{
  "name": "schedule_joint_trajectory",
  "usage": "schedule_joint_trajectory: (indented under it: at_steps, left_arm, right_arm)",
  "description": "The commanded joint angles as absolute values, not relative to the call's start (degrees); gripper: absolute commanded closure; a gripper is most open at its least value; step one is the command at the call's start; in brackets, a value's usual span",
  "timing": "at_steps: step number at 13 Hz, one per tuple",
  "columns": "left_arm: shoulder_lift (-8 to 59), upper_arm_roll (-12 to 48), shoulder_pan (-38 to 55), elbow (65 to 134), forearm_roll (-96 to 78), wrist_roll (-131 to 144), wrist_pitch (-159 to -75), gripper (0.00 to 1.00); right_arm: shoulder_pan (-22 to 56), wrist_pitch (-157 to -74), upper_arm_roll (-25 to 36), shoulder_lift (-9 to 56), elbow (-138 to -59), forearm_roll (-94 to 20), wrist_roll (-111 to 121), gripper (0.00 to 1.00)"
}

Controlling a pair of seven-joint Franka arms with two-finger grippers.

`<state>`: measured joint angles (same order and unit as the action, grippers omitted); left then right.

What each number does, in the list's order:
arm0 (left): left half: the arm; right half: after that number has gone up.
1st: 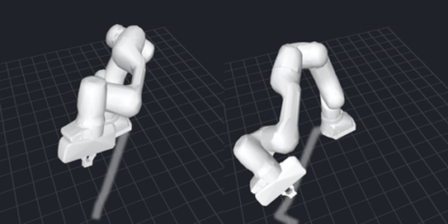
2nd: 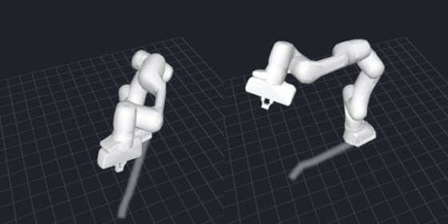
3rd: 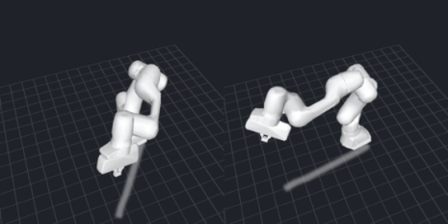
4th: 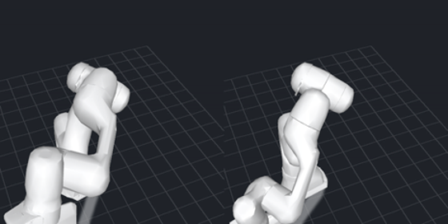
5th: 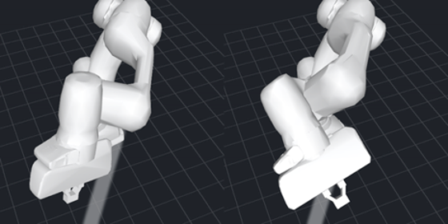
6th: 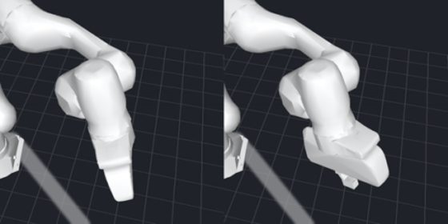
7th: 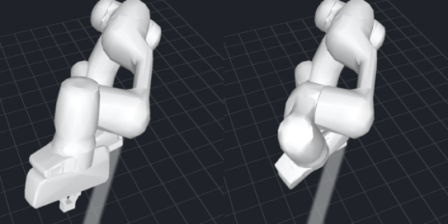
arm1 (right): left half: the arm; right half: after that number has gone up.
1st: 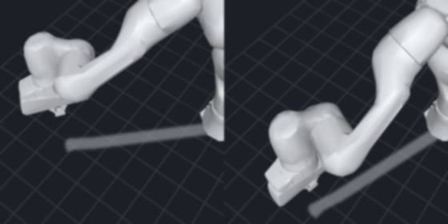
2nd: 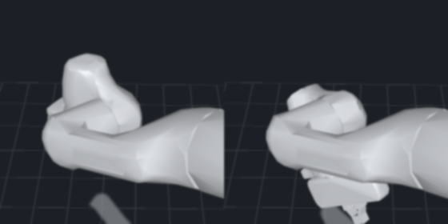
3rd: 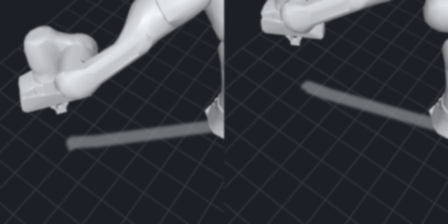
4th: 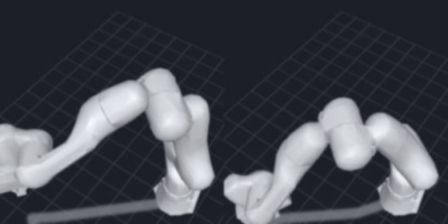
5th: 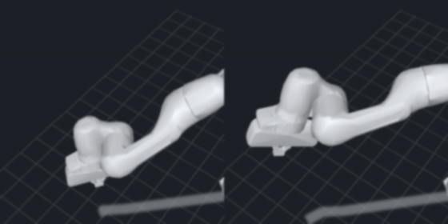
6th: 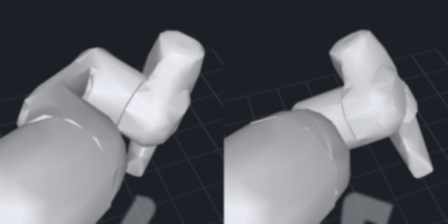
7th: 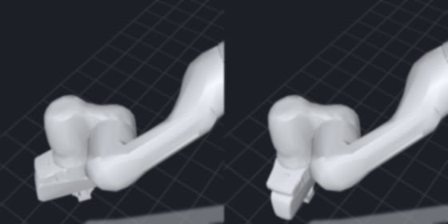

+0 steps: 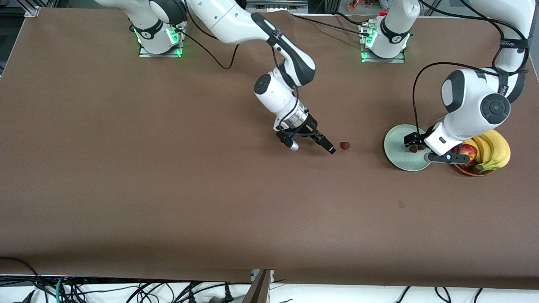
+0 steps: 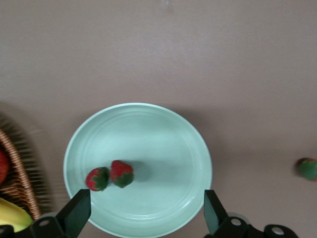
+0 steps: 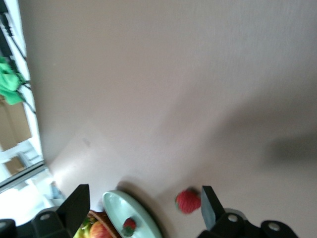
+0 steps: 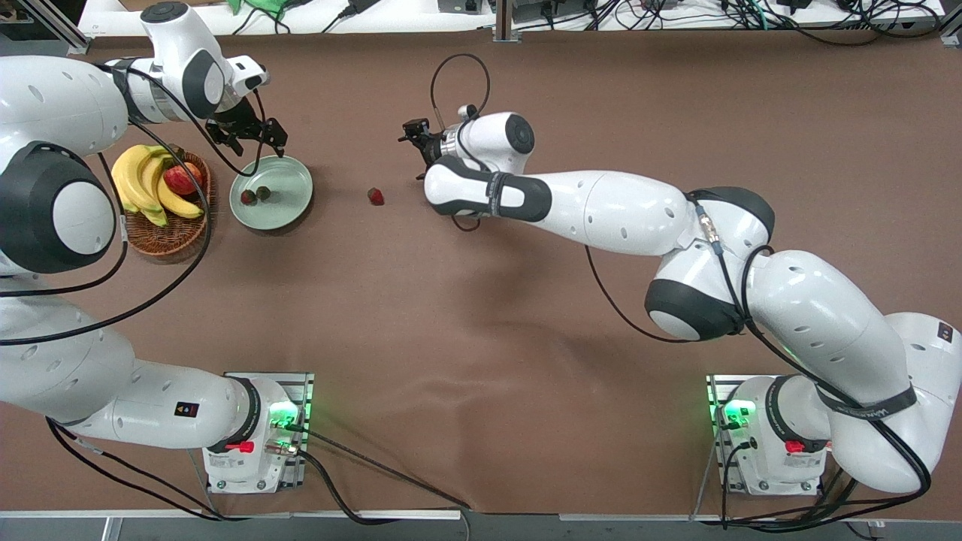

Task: Collect all strawberries into plate
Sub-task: 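Set the third strawberry on the table near the plate with the right gripper, then grasp the third strawberry with the left gripper while the right gripper withdraws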

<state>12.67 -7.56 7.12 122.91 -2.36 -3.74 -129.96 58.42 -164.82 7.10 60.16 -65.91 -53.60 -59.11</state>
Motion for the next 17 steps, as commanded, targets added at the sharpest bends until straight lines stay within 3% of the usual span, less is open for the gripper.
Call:
schedule_joint_trajectory:
  at_steps: [1,6,10,14,17]
  left_arm:
    - [13.7,-3.5,7.6,121.5,-2.5,2.4,-130.2,0.00]
    - [14.8,7.7,7.6,122.2,-1.7,18.0,-132.4,0.00]
    - [14.7,11.9,8.2,130.7,-1.5,23.6,-142.8,0.00]
    - [19.0,11.9,9.2,132.3,-0.9,23.6,-148.4,0.00]
    - [21.2,11.9,9.2,132.2,0.2,23.9,-149.9,0.00]
  right_arm:
    - [57.7,-148.8,14.9,57.8,-65.3,-49.6,-58.9,0.01]
    - [57.7,-119.2,27.3,51.3,-65.3,-36.0,-50.5,0.01]
    - [58.2,-105.4,34.0,45.3,-68.5,-30.9,-48.7,0.00]
    - [57.7,-99.9,35.8,42.2,-69.3,-26.7,-41.9,0.00]
    - [49.0,-93.3,30.3,34.5,-70.2,-18.5,-29.8,0.00]
